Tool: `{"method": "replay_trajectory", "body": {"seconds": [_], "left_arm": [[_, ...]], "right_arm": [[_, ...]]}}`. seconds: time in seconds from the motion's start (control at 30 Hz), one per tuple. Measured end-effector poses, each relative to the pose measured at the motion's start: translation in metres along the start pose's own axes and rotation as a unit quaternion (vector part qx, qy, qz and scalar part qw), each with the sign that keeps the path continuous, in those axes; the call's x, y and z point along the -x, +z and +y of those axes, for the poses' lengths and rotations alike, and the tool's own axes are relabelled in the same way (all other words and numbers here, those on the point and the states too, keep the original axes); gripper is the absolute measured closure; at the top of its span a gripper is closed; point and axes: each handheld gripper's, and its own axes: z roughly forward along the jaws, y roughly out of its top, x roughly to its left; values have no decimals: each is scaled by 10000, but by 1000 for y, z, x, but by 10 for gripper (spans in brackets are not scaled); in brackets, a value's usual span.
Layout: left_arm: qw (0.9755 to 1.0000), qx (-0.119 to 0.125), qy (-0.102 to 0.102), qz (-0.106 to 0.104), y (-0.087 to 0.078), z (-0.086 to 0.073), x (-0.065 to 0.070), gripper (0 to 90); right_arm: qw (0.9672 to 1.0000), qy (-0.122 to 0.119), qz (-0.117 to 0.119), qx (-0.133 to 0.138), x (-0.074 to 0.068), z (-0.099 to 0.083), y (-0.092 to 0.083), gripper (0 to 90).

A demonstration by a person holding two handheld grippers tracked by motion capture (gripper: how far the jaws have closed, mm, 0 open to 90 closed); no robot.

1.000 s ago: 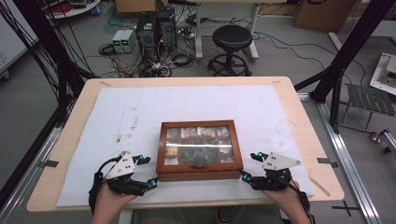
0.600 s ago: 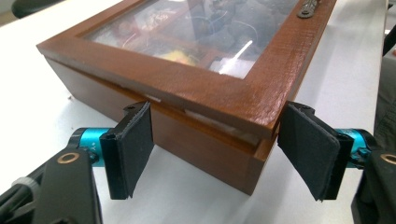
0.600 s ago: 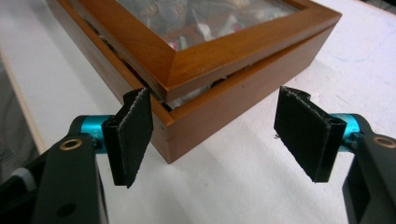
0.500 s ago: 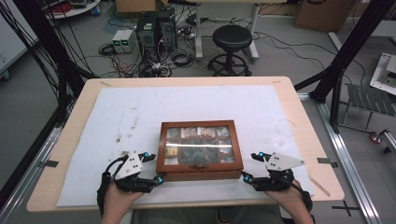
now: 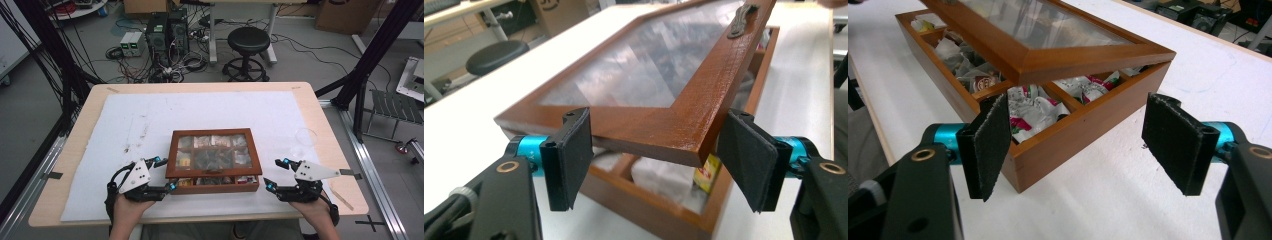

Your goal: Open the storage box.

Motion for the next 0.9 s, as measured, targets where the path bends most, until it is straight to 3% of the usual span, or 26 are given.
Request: {"method": "replay_trajectory", "body": {"seconds": [0.23,0.4,0.57,0.7,0.83,0.9], "left_arm": [[9996,254,92,47,1,17,-9,328],[9995,267,176,-16,7,26,-13,359],[9989,469,77,56,11,26,-21,370],[9987,481,94,144,15,24,-27,374],[9980,523,201,295,17,23,-35,461],[9979,550,123,303,19,22,-43,507]], "right_arm": [[9997,-224,33,60,1,17,18,387],[9988,-424,-41,240,2,36,31,468],[9977,-517,-144,402,5,45,33,504],[9971,-591,-205,424,7,52,32,518],[9972,-571,-218,438,9,59,32,526],[9971,-569,-229,443,11,62,32,526]]}}
